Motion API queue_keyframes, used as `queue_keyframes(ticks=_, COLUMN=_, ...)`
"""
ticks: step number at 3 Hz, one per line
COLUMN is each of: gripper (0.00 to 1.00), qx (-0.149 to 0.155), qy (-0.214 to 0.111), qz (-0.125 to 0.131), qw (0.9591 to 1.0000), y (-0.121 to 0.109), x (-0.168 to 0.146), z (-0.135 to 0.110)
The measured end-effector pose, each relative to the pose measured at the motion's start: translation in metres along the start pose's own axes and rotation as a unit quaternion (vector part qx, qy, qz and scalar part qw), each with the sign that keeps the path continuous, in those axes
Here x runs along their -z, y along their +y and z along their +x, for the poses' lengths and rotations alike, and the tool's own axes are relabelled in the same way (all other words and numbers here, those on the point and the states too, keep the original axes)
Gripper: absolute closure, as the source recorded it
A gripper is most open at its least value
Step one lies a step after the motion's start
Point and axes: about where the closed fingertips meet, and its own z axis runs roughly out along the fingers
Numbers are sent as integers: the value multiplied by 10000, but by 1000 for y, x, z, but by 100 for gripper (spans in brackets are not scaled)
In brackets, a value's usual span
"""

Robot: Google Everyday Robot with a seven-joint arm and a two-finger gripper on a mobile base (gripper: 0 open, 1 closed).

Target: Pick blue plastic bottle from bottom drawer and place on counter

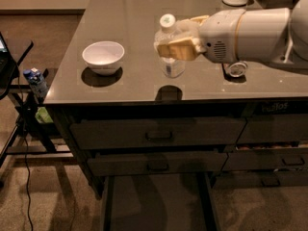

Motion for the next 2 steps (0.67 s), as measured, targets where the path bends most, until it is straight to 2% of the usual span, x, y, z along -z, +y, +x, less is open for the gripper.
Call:
queue_keyframes(ticks=1, gripper=100, qx=-25, qy=27, qz=-49, qw=10000, y=-1, x=-1, z=-1)
queue_keyframes(ticks=2, gripper=100, qx=-262, qy=-27, qz=-116, qw=9996, y=-14, x=-3, z=-5)
